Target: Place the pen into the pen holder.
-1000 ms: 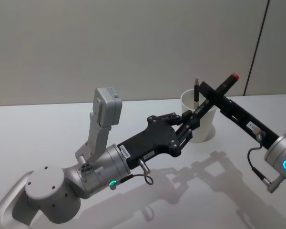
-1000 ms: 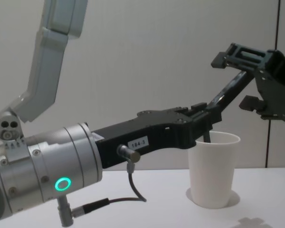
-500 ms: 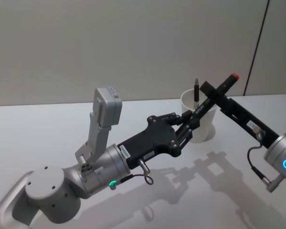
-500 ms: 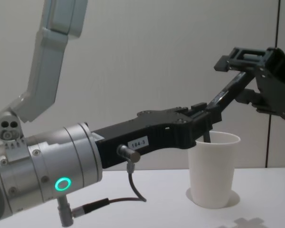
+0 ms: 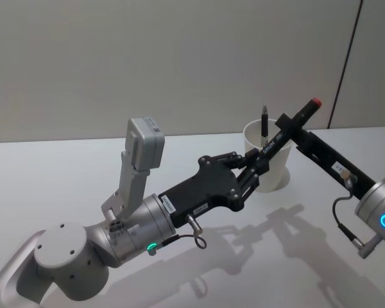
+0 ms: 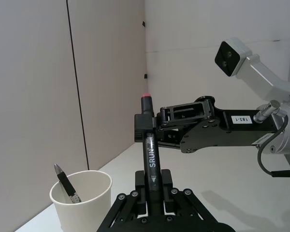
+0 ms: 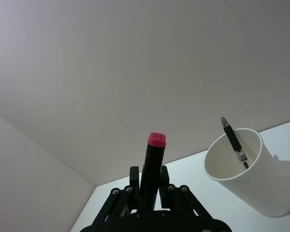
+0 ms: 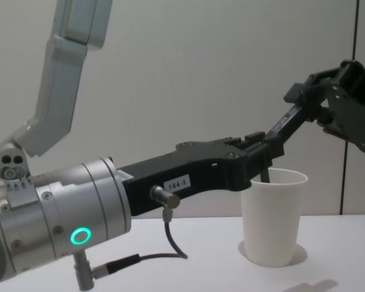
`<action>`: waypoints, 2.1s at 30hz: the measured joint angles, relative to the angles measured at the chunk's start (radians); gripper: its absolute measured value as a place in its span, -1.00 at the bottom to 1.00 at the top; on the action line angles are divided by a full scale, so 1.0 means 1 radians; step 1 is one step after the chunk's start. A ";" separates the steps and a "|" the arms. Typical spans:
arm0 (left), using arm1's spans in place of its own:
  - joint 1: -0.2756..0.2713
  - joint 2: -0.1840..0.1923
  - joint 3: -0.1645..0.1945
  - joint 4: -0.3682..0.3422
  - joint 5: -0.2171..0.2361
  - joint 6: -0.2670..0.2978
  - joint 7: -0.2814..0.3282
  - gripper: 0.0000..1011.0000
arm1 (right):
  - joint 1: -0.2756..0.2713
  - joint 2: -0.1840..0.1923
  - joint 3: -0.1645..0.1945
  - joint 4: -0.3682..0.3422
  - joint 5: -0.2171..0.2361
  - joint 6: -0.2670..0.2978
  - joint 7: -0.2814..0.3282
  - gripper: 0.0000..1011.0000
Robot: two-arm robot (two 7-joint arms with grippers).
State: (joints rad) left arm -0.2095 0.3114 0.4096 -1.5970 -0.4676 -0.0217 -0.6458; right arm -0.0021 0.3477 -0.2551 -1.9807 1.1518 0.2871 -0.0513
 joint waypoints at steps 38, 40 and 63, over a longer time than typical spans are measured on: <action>0.000 0.000 0.000 0.000 0.000 0.000 0.000 0.96 | 0.004 0.003 0.000 0.003 -0.005 -0.008 0.004 -0.60; 0.000 0.000 0.000 0.000 0.000 0.000 0.000 0.98 | 0.006 0.005 0.001 0.006 -0.009 -0.012 0.006 -0.60; 0.000 0.000 0.000 0.000 0.000 0.000 0.000 0.98 | 0.075 0.051 0.016 0.091 -0.234 -0.068 0.067 -0.60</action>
State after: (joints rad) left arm -0.2095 0.3114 0.4096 -1.5970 -0.4677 -0.0216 -0.6458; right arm 0.0724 0.3984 -0.2393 -1.8898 0.9174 0.2187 0.0153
